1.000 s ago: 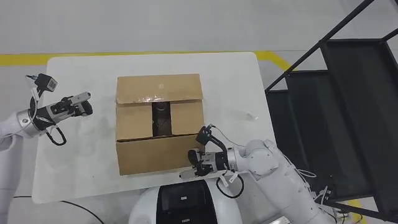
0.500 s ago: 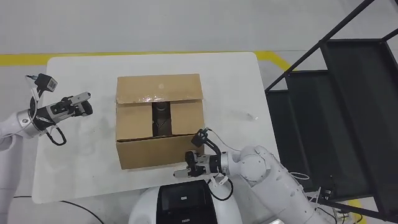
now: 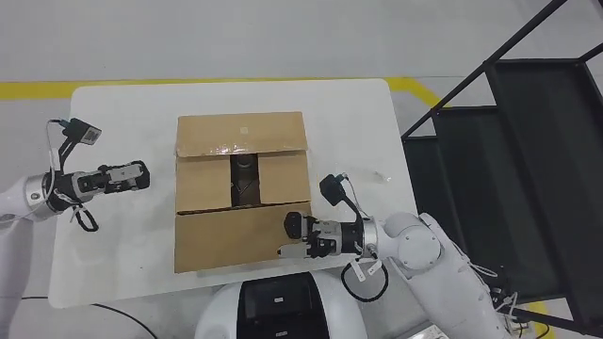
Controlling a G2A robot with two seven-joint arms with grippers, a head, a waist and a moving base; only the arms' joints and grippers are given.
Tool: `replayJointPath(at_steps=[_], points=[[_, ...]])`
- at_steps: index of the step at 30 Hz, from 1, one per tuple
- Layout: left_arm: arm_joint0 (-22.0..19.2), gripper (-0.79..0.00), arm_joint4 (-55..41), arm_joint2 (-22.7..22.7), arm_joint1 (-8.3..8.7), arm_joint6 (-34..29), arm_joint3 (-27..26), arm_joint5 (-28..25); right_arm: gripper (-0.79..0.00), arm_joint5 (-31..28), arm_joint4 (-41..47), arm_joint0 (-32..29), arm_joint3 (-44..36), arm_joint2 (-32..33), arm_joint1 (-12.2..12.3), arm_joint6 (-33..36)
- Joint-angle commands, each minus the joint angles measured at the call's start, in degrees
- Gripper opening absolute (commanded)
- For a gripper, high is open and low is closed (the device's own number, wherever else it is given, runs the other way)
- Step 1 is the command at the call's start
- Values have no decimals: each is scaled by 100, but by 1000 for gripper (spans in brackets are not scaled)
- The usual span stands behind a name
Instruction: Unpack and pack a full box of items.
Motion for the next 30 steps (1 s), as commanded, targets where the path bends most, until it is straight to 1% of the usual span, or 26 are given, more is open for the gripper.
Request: replayJointPath(at_steps=[1,4,6,10,12,14,19,22,26,30], points=[[46,0,-7,47,25,-143,-133,168,0,-79,127,-42,4,51,12,-139],[63,0,187,238,53,-252,-275,277,0,-214,315,-93,54,143,28,-380],[34,0,288,408,54,-206,-260,232,0,-289,413,-119,87,214,36,-565],[-126,0,-32,828,17,-183,-229,209,0,-447,601,-182,149,310,54,-808],[-220,0,-59,963,6,-128,-169,154,0,-500,660,-209,170,331,63,-851],[-358,0,-189,1146,-18,-70,-26,95,0,-549,708,-245,205,357,77,-896],[-732,0,135,1487,-70,196,512,-151,0,-615,797,-319,254,428,105,-1020],[-939,0,-60,1658,-125,272,818,-185,0,-649,836,-364,255,478,121,-1094],[-1186,0,-381,1830,-182,177,1219,-151,0,-693,871,-419,232,527,141,-1173],[-1425,0,-588,1986,-247,225,1595,-150,0,-706,884,-458,215,559,161,-1227]])
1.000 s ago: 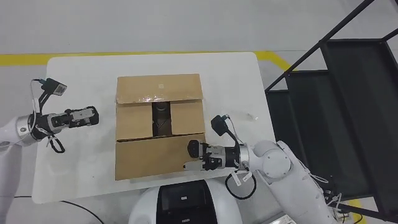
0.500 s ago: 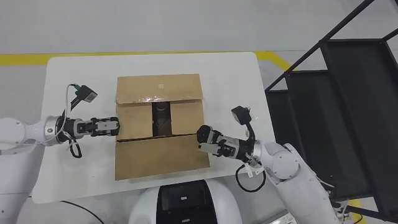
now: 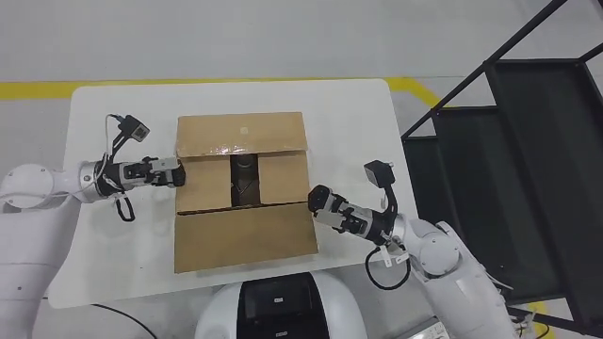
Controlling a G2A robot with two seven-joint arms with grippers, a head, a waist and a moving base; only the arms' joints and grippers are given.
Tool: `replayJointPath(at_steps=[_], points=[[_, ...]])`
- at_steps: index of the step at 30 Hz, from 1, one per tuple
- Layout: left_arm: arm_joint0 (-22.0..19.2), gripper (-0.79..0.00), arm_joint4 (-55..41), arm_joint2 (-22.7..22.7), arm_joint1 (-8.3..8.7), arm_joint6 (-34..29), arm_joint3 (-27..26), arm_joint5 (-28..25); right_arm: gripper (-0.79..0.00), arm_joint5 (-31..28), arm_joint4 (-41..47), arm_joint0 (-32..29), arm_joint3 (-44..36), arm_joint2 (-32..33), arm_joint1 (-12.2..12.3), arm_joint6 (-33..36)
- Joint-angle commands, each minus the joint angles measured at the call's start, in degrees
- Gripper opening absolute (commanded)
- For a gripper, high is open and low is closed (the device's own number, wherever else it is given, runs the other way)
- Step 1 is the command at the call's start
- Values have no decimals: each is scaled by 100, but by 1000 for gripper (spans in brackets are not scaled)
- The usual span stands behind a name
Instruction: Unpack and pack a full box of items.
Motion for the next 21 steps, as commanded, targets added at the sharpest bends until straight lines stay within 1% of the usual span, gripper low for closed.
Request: replayJointPath(at_steps=[1,4,7,10,13,15,18,21], points=[[-126,0,-109,84,-38,56,191,12,0,-2,13,-8,-2,11,9,-12],[-303,0,-134,212,-89,137,406,8,0,16,39,-10,-4,23,23,-22],[-444,0,-361,298,-144,120,556,2,0,11,30,-13,-14,28,36,-34],[-583,0,-557,348,-183,3,539,-24,0,32,22,-10,-15,12,48,-17],[-686,0,-698,368,-213,29,435,-50,0,69,0,5,19,-25,56,-31],[-763,0,-822,390,-242,59,464,-80,0,85,-30,21,32,-56,59,-55],[-912,0,-944,460,-295,161,532,-92,0,107,-97,40,35,-98,63,-85],[-1124,0,-1054,578,-378,416,683,-119,0,130,-156,43,42,-131,69,-142]])
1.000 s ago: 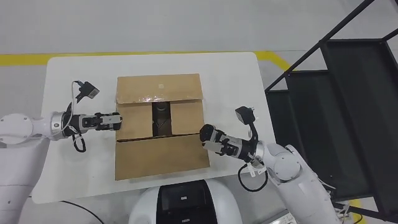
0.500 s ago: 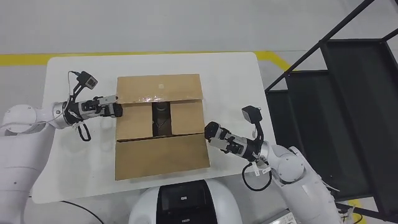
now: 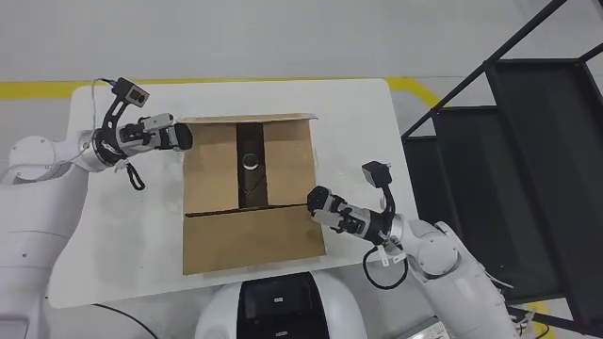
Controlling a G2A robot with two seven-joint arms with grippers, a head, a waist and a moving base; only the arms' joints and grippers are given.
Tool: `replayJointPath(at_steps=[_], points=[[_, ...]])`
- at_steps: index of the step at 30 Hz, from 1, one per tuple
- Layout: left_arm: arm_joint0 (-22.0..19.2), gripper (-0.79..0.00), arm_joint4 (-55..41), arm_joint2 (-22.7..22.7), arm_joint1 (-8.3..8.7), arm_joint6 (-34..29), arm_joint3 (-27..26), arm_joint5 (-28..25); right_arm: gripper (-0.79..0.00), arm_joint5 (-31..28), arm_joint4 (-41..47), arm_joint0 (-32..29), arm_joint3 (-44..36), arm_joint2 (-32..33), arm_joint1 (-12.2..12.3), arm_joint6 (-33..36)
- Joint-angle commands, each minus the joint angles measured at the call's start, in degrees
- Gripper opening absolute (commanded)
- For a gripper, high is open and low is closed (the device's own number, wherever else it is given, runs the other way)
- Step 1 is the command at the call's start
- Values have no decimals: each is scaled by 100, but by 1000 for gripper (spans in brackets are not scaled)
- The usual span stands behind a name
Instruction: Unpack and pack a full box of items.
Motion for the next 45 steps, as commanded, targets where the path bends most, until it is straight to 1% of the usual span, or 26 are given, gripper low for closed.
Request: replayJointPath(at_steps=[1,4,7,12,14,15,17,18,21,26,28,31,36,37,39,42,45], points=[[-138,0,-78,99,-62,176,116,-11,0,21,-40,-4,9,-11,4,-41],[-396,0,-261,310,-185,434,381,131,0,36,-93,-20,15,-34,9,-110],[-711,0,-397,559,-336,690,785,195,0,20,-130,-55,8,-53,16,-174],[-1202,0,-78,998,-597,1550,1478,6,0,-18,-220,-162,3,-66,27,-298],[-1402,0,287,1216,-717,2058,1760,-195,0,-42,-262,-227,10,-70,33,-366],[-1450,0,389,1273,-750,2202,1838,-234,0,-46,-272,-245,15,-70,35,-384],[-1612,0,889,1496,-855,2692,2096,-364,0,-68,-294,-307,26,-70,41,-448],[-1648,0,1003,1555,-886,2810,2150,-380,0,-77,-301,-323,28,-69,44,-459],[-1810,0,1664,1849,-1019,3332,2444,-345,0,-103,-323,-387,43,-54,56,-517],[-1975,0,2423,2157,-1174,3855,2812,-206,0,-134,-317,-438,57,-31,73,-578],[-2020,0,2753,2263,-1212,3950,2921,-266,0,-139,-331,-442,61,-29,80,-586],[-2062,0,3037,2351,-1254,3919,3038,-314,0,-132,-343,-436,72,-38,88,-597],[-2149,0,3263,2388,-1275,3597,3208,-275,0,-67,-431,-373,105,-91,94,-608],[-2198,0,3353,2374,-1278,3761,3253,-200,0,-20,-496,-338,110,-109,94,-623],[-2196,0,3280,2302,-1280,3896,3244,-249,0,46,-560,-292,98,-143,90,-672],[-2243,0,3030,2046,-1225,4121,3261,-407,0,253,-745,-152,57,-212,75,-834],[-2230,0,2774,1714,-1103,4223,3203,-703,0,666,-1086,99,23,-352,43,-1030]])
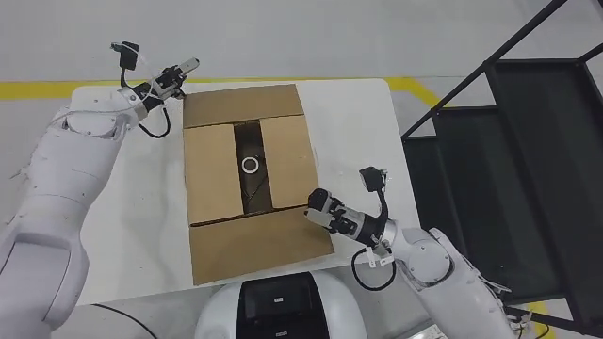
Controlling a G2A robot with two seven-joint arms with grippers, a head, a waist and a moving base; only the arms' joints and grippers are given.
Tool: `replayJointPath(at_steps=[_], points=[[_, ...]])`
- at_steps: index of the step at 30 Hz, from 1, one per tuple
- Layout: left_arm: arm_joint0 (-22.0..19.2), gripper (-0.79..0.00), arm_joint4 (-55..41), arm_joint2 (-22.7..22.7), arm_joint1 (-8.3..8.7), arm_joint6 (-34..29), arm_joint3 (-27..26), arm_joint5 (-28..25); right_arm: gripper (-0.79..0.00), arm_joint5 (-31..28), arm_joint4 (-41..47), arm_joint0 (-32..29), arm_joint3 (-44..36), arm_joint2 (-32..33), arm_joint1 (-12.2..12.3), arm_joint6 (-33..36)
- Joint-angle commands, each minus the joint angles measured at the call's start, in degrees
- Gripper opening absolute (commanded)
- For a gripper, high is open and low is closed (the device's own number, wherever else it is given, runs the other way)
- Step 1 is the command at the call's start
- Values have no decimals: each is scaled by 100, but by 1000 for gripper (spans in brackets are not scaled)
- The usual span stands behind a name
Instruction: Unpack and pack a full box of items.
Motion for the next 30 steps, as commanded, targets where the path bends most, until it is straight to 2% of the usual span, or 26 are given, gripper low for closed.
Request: replayJointPath(at_steps=[1,6,9,11,12,16,20,23,27,30], points=[[39,0,-158,-262,117,-27,-71,-214,0,350,-294,213,-19,-110,-25,-136],[350,0,-265,-893,488,-291,-452,-570,0,1107,-833,824,-40,-553,-107,-187],[769,0,-208,-1350,770,-496,-915,-547,0,1462,-985,1294,65,-1006,-187,-7],[1189,0,-166,-1736,982,-657,-1413,-384,0,1681,-1066,1667,268,-1378,-267,71],[1325,0,-135,-1847,1040,-685,-1566,-337,0,1731,-1076,1767,333,-1497,-293,94],[2291,0,25,-2561,1348,-692,-2667,104,0,2007,-856,2327,837,-2165,-485,110],[3115,0,-36,-3176,1527,-613,-3462,570,0,2264,-730,2656,1301,-2582,-648,-96],[3564,0,-147,-3502,1599,-589,-3908,855,0,2323,-588,2812,1541,-2797,-750,-224],[3924,0,-251,-3756,1648,-685,-4344,1032,0,2170,-186,2949,1664,-3005,-871,-250],[4019,0,-345,-3838,1662,-820,-4555,1124,0,1905,41,3048,1627,-3100,-937,-206]])
